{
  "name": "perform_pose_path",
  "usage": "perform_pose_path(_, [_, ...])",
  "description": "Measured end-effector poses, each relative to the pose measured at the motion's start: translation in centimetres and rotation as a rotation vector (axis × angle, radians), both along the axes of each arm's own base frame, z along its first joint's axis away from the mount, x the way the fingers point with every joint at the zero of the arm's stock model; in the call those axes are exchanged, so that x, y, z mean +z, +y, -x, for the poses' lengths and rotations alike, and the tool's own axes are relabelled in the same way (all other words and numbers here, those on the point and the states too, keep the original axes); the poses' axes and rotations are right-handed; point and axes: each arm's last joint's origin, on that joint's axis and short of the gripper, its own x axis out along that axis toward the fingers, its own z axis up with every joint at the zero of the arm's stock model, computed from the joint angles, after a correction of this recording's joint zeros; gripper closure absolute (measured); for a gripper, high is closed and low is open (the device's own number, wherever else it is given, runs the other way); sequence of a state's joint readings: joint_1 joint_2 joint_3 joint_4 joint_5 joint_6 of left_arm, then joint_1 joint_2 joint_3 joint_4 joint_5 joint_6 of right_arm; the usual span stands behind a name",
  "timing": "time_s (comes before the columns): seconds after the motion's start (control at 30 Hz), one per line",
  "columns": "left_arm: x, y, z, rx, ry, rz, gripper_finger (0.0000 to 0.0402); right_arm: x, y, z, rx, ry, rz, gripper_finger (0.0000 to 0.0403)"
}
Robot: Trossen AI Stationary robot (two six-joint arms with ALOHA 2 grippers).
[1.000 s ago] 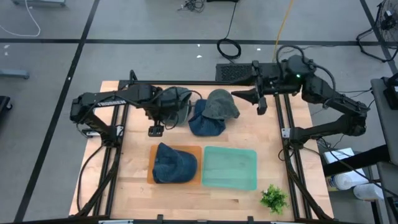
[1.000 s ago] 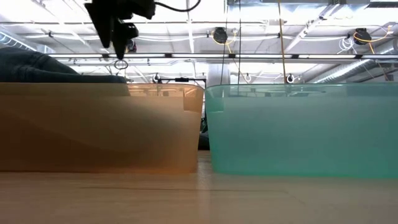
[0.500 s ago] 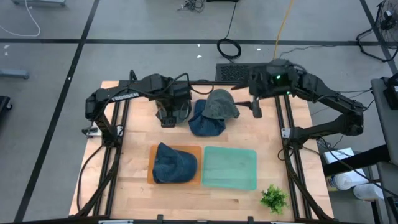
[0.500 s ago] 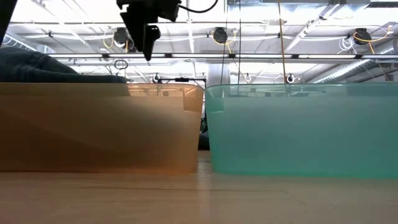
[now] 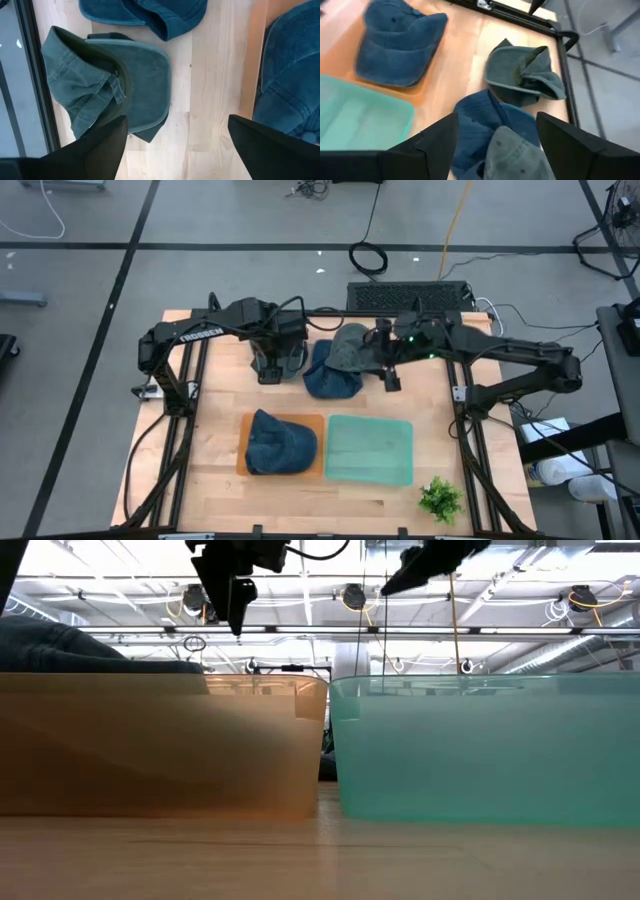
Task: Pick & Place hat
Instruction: Put the blue cap into the orange bin
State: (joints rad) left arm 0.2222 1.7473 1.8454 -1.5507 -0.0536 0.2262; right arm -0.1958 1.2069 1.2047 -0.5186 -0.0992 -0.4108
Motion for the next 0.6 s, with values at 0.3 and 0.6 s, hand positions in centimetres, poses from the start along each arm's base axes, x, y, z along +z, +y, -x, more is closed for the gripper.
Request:
perform_pose_path(0.3, [0.0,0.0,0.0,0.004,0.0,0.002,0.0048,-6.4,1.7,-0.8,0.034,-0.04,-0.002,0.015])
perform_pose_path(0.6, [0.0,0.0,0.0,0.02,-0.002,0.005,0.0048,-10.6,2.2,-1.3,0.092,0.019,0.034,0.0151])
